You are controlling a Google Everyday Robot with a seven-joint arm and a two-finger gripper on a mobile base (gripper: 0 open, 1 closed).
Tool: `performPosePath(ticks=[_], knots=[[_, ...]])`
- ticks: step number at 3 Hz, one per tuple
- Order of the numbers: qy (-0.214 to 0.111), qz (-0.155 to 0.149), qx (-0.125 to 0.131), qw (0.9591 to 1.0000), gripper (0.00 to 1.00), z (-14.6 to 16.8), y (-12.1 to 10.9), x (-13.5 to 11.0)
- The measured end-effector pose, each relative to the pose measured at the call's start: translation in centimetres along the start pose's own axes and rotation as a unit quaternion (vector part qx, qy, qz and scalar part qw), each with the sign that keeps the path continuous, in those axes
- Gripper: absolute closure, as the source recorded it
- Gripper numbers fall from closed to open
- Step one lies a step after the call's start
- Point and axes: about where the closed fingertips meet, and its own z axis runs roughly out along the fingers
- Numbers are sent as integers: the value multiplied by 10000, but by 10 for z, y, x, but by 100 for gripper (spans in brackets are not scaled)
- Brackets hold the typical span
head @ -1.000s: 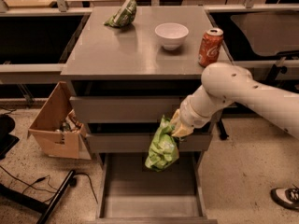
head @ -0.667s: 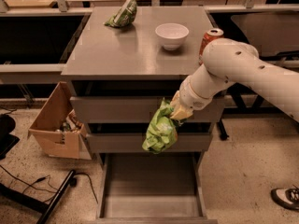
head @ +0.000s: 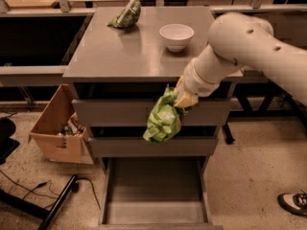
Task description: Pick green rice chip bag from bottom drawer and place on counter
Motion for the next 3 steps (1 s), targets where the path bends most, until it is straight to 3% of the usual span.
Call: performPosePath(ticks=[1, 2, 3], knots=[[129, -116, 326, 9993, 100, -57, -38, -38], [-23, -168, 735, 9972, 100, -94, -80, -75], [-332, -150, 1096, 9933, 100, -104, -127, -105]])
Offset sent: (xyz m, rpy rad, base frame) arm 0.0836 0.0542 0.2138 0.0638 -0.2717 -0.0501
